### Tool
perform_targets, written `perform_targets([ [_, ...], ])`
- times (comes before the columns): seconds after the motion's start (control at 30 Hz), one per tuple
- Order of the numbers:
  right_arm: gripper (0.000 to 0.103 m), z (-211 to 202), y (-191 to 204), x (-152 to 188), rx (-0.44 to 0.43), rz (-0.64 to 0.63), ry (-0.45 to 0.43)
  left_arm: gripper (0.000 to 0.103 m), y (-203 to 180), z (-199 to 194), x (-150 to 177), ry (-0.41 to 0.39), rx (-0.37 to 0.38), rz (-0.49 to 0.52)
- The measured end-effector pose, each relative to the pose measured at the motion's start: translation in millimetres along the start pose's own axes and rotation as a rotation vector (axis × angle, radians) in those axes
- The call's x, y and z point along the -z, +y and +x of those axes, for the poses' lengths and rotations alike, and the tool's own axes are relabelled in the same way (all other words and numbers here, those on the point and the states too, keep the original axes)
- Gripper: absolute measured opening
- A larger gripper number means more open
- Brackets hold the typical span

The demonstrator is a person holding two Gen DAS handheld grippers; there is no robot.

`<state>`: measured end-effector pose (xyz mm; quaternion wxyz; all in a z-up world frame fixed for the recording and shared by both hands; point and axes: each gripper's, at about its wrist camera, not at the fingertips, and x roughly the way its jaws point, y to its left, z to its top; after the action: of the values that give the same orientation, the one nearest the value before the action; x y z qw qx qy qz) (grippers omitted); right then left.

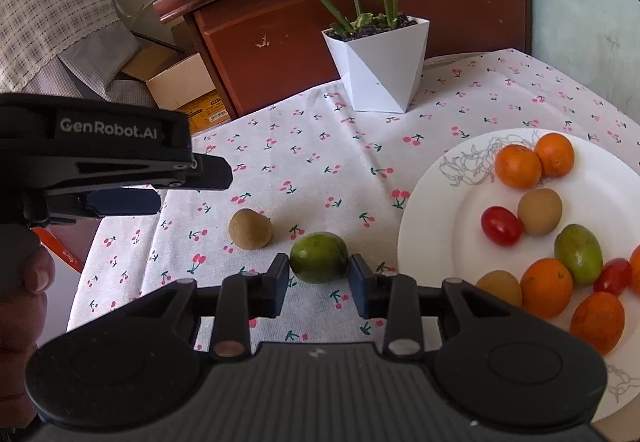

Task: Organize fruits
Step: 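Grasp a brown kiwi with the left gripper while the right gripper grasps a green lime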

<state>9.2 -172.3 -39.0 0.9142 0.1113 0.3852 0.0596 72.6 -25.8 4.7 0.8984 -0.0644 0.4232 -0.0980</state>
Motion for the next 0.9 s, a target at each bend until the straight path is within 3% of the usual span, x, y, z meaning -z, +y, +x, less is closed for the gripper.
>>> perform_targets([
  [0.17, 0.034, 1, 1, 0, 0.002, -0.012, -0.010, 0.065, -3, 6, 6, 0.013, -0.002, 0.028],
  [0.27, 0.043, 2, 0, -1, -0.004, -0.005, -0.013, 0.065, -3, 7, 7, 0.010, -0.010, 0.034],
  [0.4, 0.043, 4, 1, -1, 0.000, -0.015, -0.022, 0.065, 1, 9, 8, 0.016, -0.011, 0.024],
  [0.5, 0.032, 4, 3, -2, 0.013, -0.041, -0.020, 0.065, 1, 11, 10, 0.018, -0.016, 0.039],
  [0.9, 0.032, -26, -9, 0, 0.028, -0.019, -0.009, 0.060, -10, 24, 21, 0.007, 0.032, 0.073],
])
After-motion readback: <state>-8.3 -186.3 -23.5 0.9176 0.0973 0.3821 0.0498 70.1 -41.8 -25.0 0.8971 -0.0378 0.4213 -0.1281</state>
